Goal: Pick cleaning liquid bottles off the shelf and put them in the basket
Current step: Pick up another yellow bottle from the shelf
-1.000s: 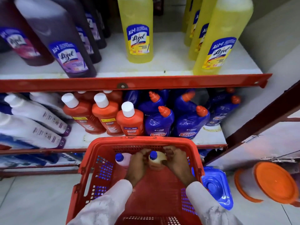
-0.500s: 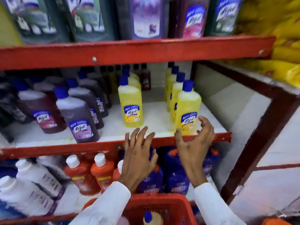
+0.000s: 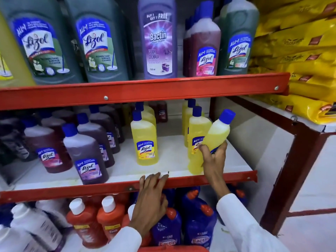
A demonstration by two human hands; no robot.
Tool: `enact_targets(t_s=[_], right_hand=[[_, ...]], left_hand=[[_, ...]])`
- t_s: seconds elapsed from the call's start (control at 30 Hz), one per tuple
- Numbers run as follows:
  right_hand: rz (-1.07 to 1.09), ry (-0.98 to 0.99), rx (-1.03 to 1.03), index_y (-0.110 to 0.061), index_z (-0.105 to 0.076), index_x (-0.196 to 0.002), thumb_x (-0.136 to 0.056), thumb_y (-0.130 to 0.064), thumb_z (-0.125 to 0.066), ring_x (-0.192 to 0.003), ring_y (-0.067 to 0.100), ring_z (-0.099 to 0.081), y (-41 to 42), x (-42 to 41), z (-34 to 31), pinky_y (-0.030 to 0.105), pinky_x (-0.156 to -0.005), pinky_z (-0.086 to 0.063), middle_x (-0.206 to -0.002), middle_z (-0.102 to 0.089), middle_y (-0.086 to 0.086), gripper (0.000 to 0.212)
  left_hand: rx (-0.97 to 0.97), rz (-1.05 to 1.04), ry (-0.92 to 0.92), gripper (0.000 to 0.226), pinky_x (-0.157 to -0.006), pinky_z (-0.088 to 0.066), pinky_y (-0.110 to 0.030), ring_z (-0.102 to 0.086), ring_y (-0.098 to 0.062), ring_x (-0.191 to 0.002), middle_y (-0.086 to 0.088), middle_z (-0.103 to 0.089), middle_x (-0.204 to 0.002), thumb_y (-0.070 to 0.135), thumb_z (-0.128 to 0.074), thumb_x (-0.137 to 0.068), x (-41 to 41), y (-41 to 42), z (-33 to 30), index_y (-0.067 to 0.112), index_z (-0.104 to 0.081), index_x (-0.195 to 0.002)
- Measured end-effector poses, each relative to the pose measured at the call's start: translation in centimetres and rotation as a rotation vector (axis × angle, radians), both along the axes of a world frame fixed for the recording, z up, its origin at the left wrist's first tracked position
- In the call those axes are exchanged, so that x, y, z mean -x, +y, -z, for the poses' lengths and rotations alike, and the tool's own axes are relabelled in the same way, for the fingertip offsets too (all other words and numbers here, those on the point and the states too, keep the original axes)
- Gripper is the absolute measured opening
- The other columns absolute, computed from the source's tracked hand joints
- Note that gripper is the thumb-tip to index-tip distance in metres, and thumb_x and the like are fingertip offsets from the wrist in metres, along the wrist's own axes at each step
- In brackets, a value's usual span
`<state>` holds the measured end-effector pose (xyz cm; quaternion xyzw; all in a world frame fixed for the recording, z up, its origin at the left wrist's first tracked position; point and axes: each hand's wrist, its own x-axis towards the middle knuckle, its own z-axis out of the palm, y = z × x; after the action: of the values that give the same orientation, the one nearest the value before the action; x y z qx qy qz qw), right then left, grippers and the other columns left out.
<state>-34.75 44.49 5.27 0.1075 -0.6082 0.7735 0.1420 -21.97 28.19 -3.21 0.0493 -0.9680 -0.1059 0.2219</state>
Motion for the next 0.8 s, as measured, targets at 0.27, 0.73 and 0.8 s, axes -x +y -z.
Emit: enact_targets(t_s=[0.27,0.73,0.8], right_hand=[[-1.14,-0.036,0.687,0.0,-0.045,-0.131,-0.062,-0.038,-0.062,-0.086,0.033,-0.057,2.3,-3.6,-4.7,0.048,-0.083,-0.042,-0.106,-0.062,0.013,0.081],[0.071,0.084,-0.133,-0.02,-0.039,-0.135,-0.064,-0.046,-0.079,-0.115,0.024,-0.06,1.9,-7.2,-6.3,0.048,-0.094,-0.054,-0.125,-0.057,0.004,0.085],[0.187,0.104,-0.211,-0.017,-0.028,-0.142,-0.067,-0.05,-0.081,-0.126,0.025,-0.05,1.3,-6.7,-5.5,0.052,-0.102,-0.049,-0.136,-0.046,0.005,0.097]], left_hand=[[-0.071,0.019,0.002,0.074,-0.119,-0.013,-0.043,-0.041,-0.019,-0.129,0.0,-0.052,-0.136,0.024,-0.063,-0.071,0.2,-0.3,0.0,0.032,-0.039,-0.141],[-0.064,0.014,0.011,0.073,-0.118,-0.016,-0.041,-0.046,-0.02,-0.123,0.001,-0.056,-0.13,0.022,-0.064,-0.07,0.3,-0.2,-0.1,0.031,-0.041,-0.139],[-0.068,0.015,0.018,0.074,-0.117,-0.013,-0.039,-0.047,-0.021,-0.122,0.0,-0.057,-0.129,0.022,-0.065,-0.069,0.2,-0.1,-0.3,0.03,-0.042,-0.139]])
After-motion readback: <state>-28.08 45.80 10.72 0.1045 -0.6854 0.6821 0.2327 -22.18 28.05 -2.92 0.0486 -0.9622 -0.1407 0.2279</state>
